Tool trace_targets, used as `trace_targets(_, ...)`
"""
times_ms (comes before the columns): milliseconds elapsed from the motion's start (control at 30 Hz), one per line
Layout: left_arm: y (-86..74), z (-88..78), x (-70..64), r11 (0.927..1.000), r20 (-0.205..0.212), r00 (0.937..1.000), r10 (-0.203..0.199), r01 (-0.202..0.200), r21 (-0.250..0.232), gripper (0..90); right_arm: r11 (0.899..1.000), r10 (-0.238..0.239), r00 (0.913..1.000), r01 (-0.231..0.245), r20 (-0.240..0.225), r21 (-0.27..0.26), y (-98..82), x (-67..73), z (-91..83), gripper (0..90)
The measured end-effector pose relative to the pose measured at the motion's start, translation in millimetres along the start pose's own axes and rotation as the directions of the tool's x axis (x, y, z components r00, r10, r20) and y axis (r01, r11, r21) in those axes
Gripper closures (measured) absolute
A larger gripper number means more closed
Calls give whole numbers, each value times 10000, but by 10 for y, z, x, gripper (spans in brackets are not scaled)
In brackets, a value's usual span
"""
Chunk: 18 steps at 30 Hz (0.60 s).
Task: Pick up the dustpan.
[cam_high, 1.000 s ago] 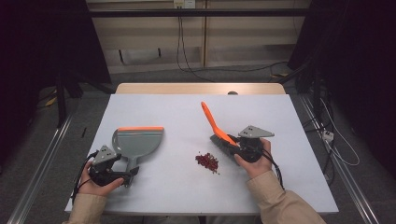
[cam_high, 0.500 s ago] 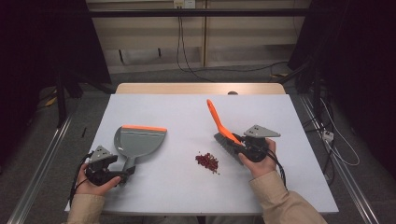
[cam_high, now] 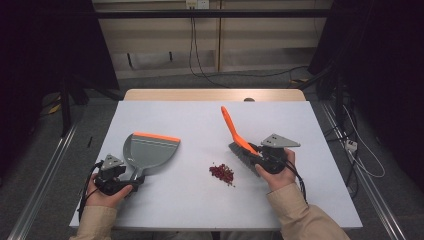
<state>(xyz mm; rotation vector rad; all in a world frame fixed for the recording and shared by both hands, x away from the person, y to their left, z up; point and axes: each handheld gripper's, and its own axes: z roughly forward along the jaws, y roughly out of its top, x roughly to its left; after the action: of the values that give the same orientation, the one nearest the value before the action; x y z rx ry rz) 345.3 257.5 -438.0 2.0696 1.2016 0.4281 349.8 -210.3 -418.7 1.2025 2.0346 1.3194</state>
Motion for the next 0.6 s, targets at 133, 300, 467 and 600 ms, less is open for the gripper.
trace_targets(133,76,35,27,10000,-113,9999,-9,10,30,339,10000,-3,10000,3,-5,29,-4,5,14,714)
trace_targets(300,176,153,10,9984,-94,9999,109,-104,559,469,10000,-11,10000,11,2,78,-10,11,20,714)
trace_targets(467,186,219,31,9947,1,9998,185,-184,1007,624,10000,29,10000,-29,-7,58,-10,0,16,714)
trace_targets(600,188,199,68,9972,169,9996,236,-247,711,630,10000,6,10000,-6,-7,51,-10,5,16,714)
